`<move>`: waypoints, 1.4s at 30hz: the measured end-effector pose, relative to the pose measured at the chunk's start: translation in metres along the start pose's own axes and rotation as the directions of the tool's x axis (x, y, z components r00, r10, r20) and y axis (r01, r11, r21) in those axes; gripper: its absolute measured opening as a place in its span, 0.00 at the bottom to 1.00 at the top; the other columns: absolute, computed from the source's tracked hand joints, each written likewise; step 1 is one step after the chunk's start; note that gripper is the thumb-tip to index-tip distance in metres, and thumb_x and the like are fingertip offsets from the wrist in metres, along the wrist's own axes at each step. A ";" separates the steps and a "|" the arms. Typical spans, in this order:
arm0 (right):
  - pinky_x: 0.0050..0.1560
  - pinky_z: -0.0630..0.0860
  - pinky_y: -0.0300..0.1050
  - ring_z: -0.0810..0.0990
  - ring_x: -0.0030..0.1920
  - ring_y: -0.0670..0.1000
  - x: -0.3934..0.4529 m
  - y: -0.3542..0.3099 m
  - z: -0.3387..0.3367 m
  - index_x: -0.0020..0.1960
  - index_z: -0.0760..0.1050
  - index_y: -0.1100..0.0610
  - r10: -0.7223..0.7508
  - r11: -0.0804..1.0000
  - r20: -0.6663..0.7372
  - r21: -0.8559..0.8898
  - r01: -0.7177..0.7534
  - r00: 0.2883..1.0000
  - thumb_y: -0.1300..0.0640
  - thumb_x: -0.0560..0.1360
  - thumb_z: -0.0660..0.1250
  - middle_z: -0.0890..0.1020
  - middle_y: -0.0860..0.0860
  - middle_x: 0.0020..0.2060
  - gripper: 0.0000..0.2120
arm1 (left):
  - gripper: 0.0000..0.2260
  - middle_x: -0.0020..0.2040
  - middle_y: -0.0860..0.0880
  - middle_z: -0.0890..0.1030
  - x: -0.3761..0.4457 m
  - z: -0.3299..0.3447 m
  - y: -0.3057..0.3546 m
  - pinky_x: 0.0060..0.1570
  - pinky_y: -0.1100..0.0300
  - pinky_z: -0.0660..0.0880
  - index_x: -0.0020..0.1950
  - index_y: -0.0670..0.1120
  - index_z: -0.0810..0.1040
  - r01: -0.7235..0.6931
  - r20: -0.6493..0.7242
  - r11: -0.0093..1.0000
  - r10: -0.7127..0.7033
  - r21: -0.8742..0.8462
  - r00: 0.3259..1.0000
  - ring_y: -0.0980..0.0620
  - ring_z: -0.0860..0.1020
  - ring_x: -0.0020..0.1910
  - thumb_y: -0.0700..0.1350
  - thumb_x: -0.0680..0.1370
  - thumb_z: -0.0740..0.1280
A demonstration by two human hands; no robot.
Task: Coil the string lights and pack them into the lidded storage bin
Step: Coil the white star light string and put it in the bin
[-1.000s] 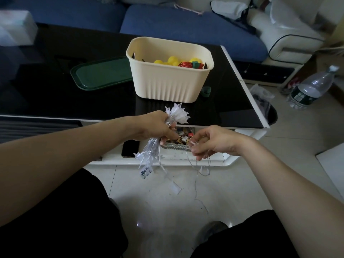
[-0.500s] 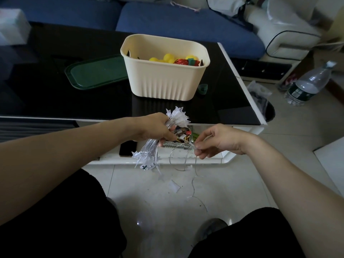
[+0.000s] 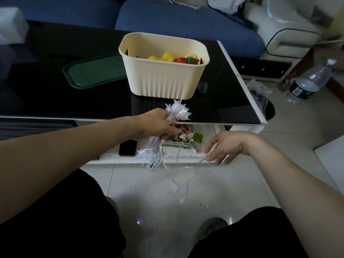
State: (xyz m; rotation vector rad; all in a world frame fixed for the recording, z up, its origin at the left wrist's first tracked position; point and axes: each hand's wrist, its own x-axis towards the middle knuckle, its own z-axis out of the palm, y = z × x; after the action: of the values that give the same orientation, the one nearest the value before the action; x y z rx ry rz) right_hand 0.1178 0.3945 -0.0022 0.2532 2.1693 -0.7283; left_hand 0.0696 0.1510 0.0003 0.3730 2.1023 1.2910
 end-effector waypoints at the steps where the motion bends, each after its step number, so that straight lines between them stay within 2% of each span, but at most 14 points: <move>1: 0.52 0.82 0.47 0.85 0.50 0.51 0.001 -0.001 0.002 0.58 0.78 0.52 -0.025 0.999 -0.035 0.022 0.026 0.999 0.54 0.72 0.78 0.85 0.50 0.46 0.17 | 0.08 0.32 0.41 0.74 -0.001 0.001 0.002 0.40 0.54 0.75 0.46 0.41 0.72 -0.010 0.004 1.000 0.010 -0.017 1.000 0.49 0.73 0.29 0.35 0.77 0.70; 5: 0.55 0.80 0.50 0.82 0.56 0.51 0.004 -0.012 0.009 0.63 0.77 0.51 -0.248 0.915 -0.153 0.287 0.283 0.957 0.51 0.73 0.76 0.83 0.53 0.55 0.21 | 0.09 0.31 0.42 0.72 -0.003 0.004 0.005 0.33 0.61 0.72 0.43 0.41 0.71 -0.052 0.001 0.996 0.052 -0.075 0.999 0.52 0.72 0.27 0.34 0.77 0.70; 8: 0.58 0.80 0.57 0.82 0.59 0.54 0.005 -0.017 0.012 0.56 0.82 0.54 -0.309 0.882 -0.181 0.314 0.352 0.934 0.52 0.72 0.77 0.83 0.57 0.57 0.15 | 0.13 0.34 0.41 0.72 -0.001 0.004 0.003 0.31 0.61 0.72 0.38 0.44 0.68 -0.067 0.012 0.987 0.070 -0.148 0.998 0.50 0.71 0.28 0.33 0.76 0.70; 11: 0.61 0.78 0.59 0.84 0.55 0.53 0.003 -0.017 0.011 0.51 0.79 0.57 -0.346 0.806 -0.228 0.425 0.413 0.910 0.59 0.73 0.76 0.85 0.58 0.53 0.09 | 0.14 0.35 0.39 0.72 -0.001 0.003 0.002 0.31 0.60 0.73 0.37 0.44 0.69 -0.067 0.012 0.981 0.070 -0.185 0.997 0.48 0.71 0.30 0.33 0.76 0.70; 14: 0.60 0.79 0.56 0.85 0.55 0.56 -0.005 -0.018 0.006 0.47 0.75 0.57 -0.391 0.658 -0.279 0.581 0.478 0.877 0.60 0.71 0.74 0.85 0.62 0.54 0.09 | 0.12 0.32 0.42 0.74 0.001 0.000 0.001 0.35 0.57 0.74 0.37 0.44 0.70 -0.028 -0.028 0.976 0.023 -0.217 0.999 0.49 0.73 0.31 0.35 0.75 0.71; 16: 0.57 0.81 0.55 0.85 0.53 0.59 -0.009 -0.019 0.004 0.46 0.73 0.57 -0.415 0.528 -0.324 0.675 0.516 0.850 0.61 0.70 0.72 0.85 0.62 0.53 0.09 | 0.08 0.36 0.41 0.77 0.001 0.000 0.003 0.35 0.55 0.72 0.41 0.42 0.73 0.012 -0.053 0.969 -0.026 -0.248 0.998 0.49 0.74 0.33 0.38 0.77 0.71; 19: 0.52 0.83 0.54 0.85 0.49 0.57 -0.014 -0.020 0.000 0.42 0.72 0.56 -0.445 0.343 -0.386 0.760 0.552 0.808 0.63 0.70 0.70 0.85 0.57 0.46 0.07 | 0.09 0.41 0.38 0.77 0.004 0.001 0.008 0.30 0.57 0.71 0.45 0.39 0.75 0.063 -0.110 0.940 -0.106 -0.336 0.988 0.47 0.74 0.34 0.44 0.80 0.66; 22: 0.51 0.83 0.52 0.85 0.46 0.56 -0.017 -0.022 -0.001 0.40 0.70 0.55 -0.446 0.251 -0.415 0.792 0.556 0.793 0.65 0.74 0.66 0.84 0.55 0.40 0.08 | 0.08 0.37 0.43 0.76 0.003 0.002 0.011 0.27 0.59 0.71 0.48 0.41 0.71 0.054 -0.132 0.874 -0.134 -0.483 0.982 0.48 0.73 0.30 0.45 0.83 0.60; 25: 0.50 0.83 0.54 0.85 0.41 0.56 -0.016 -0.026 0.002 0.40 0.70 0.56 -0.443 0.301 -0.433 0.753 0.585 0.785 0.65 0.74 0.66 0.83 0.55 0.37 0.08 | 0.13 0.33 0.43 0.75 0.003 0.005 0.012 0.32 0.56 0.70 0.41 0.43 0.69 0.030 -0.129 0.848 -0.115 -0.528 0.985 0.47 0.72 0.25 0.45 0.84 0.57; 28: 0.51 0.83 0.58 0.86 0.43 0.59 -0.014 -0.031 0.006 0.42 0.73 0.57 -0.462 0.371 -0.419 0.709 0.600 0.781 0.62 0.69 0.71 0.84 0.59 0.40 0.07 | 0.13 0.32 0.44 0.74 0.004 0.008 0.013 0.34 0.54 0.71 0.42 0.43 0.70 0.002 -0.143 0.846 -0.093 -0.534 0.985 0.47 0.71 0.25 0.45 0.84 0.57; 31: 0.45 0.84 0.55 0.85 0.44 0.58 -0.011 -0.035 0.009 0.44 0.74 0.58 -0.464 0.415 -0.420 0.675 0.611 0.780 0.62 0.67 0.74 0.84 0.58 0.41 0.10 | 0.12 0.33 0.44 0.74 0.005 0.011 0.015 0.33 0.54 0.73 0.44 0.42 0.70 -0.025 -0.163 0.828 -0.081 -0.560 0.983 0.47 0.72 0.28 0.44 0.85 0.56; 35: 0.46 0.84 0.54 0.84 0.43 0.55 -0.008 -0.041 0.015 0.44 0.77 0.59 -0.480 0.520 -0.511 0.489 0.700 0.713 0.59 0.65 0.77 0.82 0.55 0.40 0.11 | 0.12 0.36 0.41 0.77 0.006 0.014 0.017 0.36 0.53 0.75 0.44 0.41 0.70 -0.021 -0.134 0.795 -0.076 -0.606 0.988 0.45 0.76 0.31 0.42 0.85 0.55; 39: 0.46 0.84 0.55 0.84 0.44 0.57 -0.004 -0.046 0.019 0.43 0.79 0.58 -0.485 0.537 -0.594 0.377 0.755 0.642 0.56 0.64 0.78 0.83 0.55 0.40 0.12 | 0.14 0.39 0.38 0.81 0.006 0.019 0.015 0.44 0.49 0.77 0.55 0.34 0.74 0.009 -0.041 0.839 -0.038 -0.543 0.998 0.43 0.81 0.34 0.43 0.84 0.54; 42: 0.50 0.83 0.64 0.85 0.45 0.66 0.000 -0.051 0.023 0.41 0.79 0.56 -0.422 0.603 -0.668 0.298 0.740 0.613 0.50 0.61 0.80 0.85 0.61 0.42 0.16 | 0.16 0.40 0.39 0.82 0.004 0.023 0.017 0.40 0.51 0.79 0.58 0.32 0.76 0.017 0.002 0.850 -0.019 -0.527 1.000 0.44 0.80 0.33 0.43 0.84 0.54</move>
State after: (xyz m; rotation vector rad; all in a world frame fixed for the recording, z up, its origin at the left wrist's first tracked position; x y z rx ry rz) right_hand 0.1115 0.3396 0.0073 -0.0365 2.5348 -1.9198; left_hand 0.0805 0.1772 0.0060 0.1066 1.6488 1.7841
